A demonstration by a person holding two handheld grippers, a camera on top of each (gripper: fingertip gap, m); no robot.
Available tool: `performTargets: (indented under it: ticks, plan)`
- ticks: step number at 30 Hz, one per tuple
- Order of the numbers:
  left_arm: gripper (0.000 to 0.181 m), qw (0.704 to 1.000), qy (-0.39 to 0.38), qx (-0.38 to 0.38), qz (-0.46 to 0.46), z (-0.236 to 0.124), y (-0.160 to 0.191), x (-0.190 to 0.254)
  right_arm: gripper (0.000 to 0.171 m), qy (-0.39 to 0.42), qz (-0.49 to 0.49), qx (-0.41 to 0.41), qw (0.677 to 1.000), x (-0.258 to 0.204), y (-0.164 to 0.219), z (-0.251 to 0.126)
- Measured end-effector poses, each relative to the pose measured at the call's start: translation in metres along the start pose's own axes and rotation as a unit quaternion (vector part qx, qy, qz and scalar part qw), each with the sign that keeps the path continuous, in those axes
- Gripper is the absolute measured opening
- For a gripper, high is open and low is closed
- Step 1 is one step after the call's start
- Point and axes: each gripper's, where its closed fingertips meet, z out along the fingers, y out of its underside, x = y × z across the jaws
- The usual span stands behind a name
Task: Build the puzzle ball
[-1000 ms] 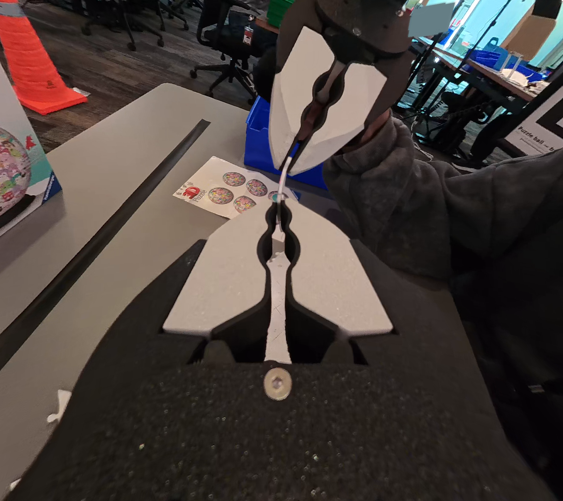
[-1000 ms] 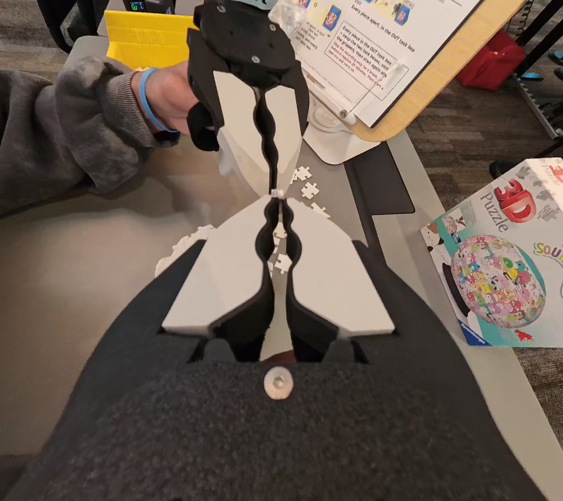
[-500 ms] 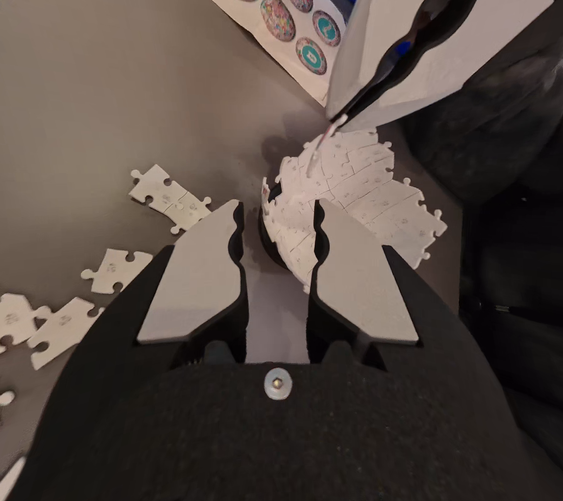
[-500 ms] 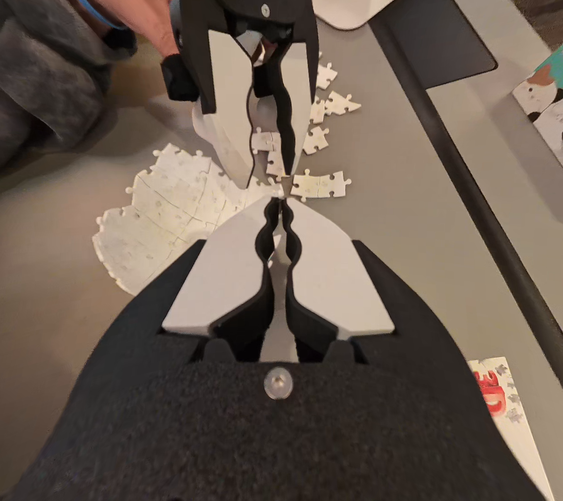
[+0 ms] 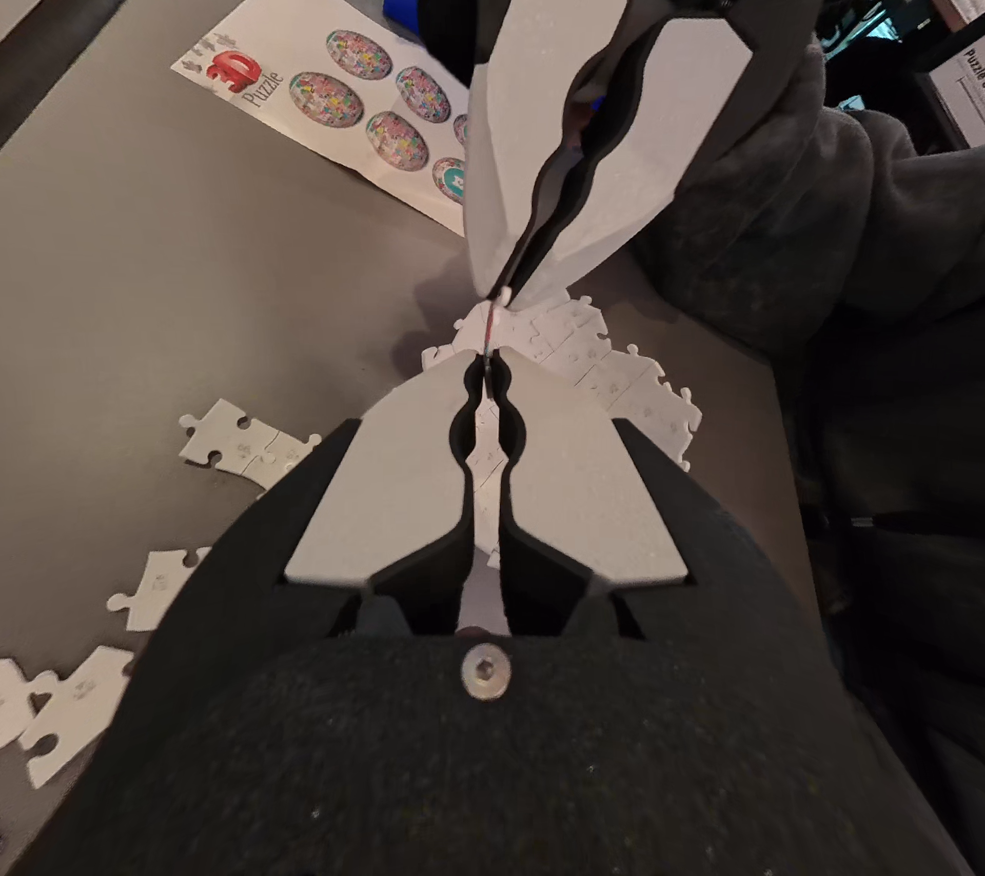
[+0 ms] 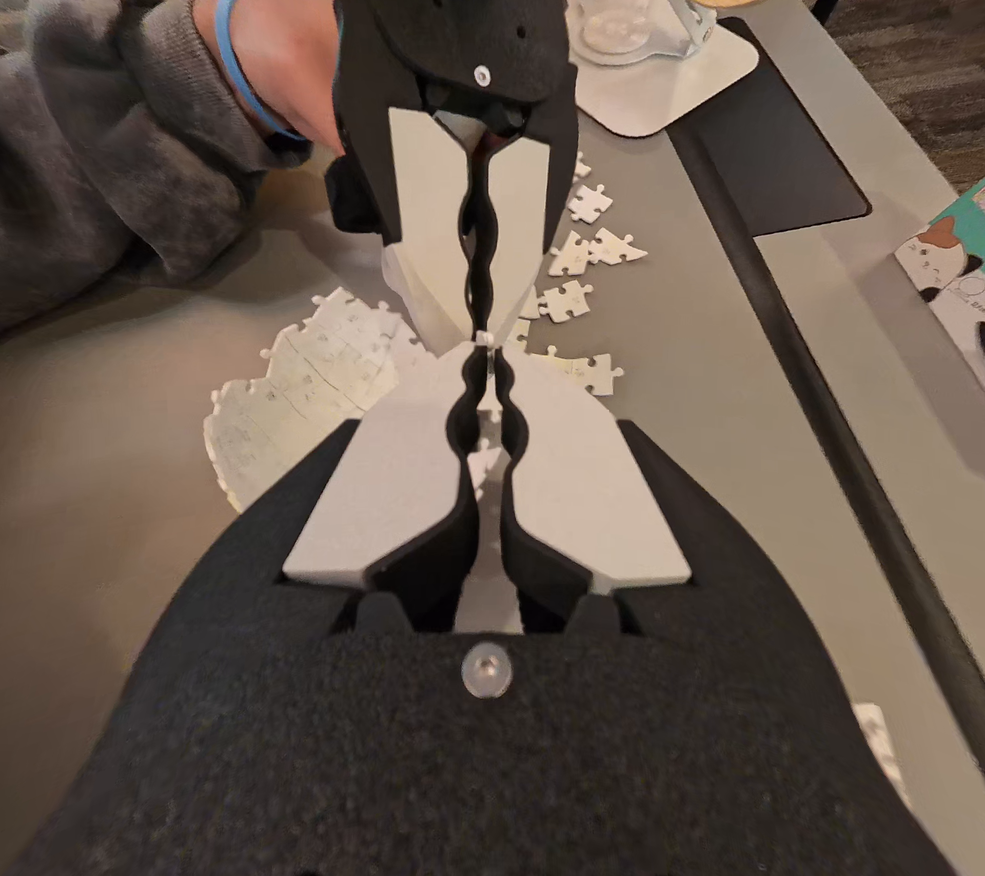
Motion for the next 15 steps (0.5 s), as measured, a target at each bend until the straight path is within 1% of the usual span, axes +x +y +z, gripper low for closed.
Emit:
performTargets:
  ticks: [3, 7, 13, 15]
  plan:
    - [0.002, 0.999, -0.013, -0.031, -0.016, 0.007, 0.010, -0.007, 0.003, 0.022, -0.042, -0.006, 0.999, 0.001, -0.001, -0.006]
    - [0.002, 0.999, -0.012, -0.045, -0.015, 0.011, 0.014, -0.005, 0.004, 0.041, -0.072, -0.043, 0.996, 0.000, 0.005, -0.006]
    - [0.002, 0.998, -0.011, -0.055, -0.004, 0.015, 0.015, -0.001, 0.005, 0.039, -0.080, -0.069, 0.994, -0.004, 0.012, 0.002]
    - [0.002, 0.998, -0.017, -0.061, -0.002, 0.015, 0.017, -0.002, 0.001, 0.031, -0.074, -0.073, 0.994, -0.005, 0.015, 0.003]
